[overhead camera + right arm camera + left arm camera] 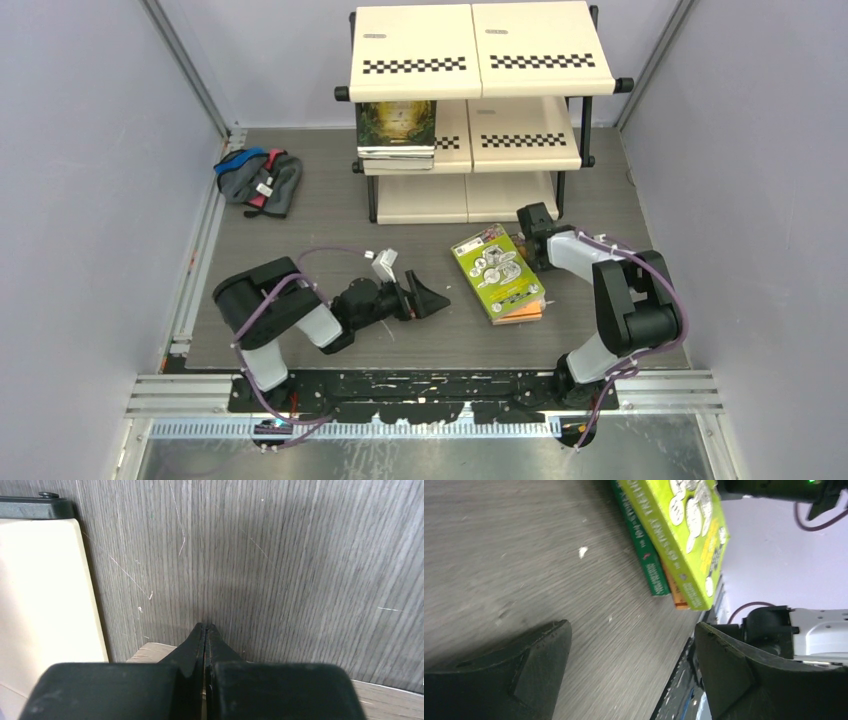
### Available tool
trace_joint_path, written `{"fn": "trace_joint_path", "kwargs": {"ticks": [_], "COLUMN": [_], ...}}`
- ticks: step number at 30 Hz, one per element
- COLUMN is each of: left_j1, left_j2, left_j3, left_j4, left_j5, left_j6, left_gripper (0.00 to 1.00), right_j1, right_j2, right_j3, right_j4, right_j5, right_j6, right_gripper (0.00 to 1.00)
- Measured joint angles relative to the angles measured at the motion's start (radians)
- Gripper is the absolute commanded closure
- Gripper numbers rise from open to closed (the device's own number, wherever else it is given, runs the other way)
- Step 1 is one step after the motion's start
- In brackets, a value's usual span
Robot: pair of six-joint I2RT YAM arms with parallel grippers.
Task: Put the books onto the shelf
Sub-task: Move the book to the center of the board, then pick up the book from the center of the board.
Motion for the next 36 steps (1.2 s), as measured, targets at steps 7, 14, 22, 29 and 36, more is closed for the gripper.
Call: {"fn": "trace_joint_path", "kwargs": {"ticks": [7, 14, 22, 29, 36], "left_j1": [-0.008, -0.018, -0.038, -0.048, -0.052], "left_j2": [0.084, 0.123, 0.239, 0.275, 0.328], "left_j3": [0.070, 0.166, 0.242, 0.308, 0.353], "left_j4": [0.128, 0.174, 0.179, 0.179, 0.178], "left_j5": [0.008, 0.008, 0.007, 0.007, 0.006], "left_j6": [-0.039, -0.046, -0.069, -0.073, -0.085], "left_gripper": [0.08, 0.10, 0.11, 0.12, 0.14], "right_j1": [0.000, 0.000, 0.000, 0.000, 0.000], "right_j2": [-0.008, -0.015, -0.018, -0.022, -0.025], "right_j3": [-0.014, -0.023, -0.024, -0.024, -0.025], "right_j4": [0.026, 0.047, 0.052, 0.052, 0.053], "right_j5": [-0.001, -0.003, -0.017, -0.032, -0.043], "right_j6": [-0.027, -0.060, -0.098, -0.127, -0.147], "right_gripper": [0.99, 0.99, 0.99, 0.99, 0.99]}}
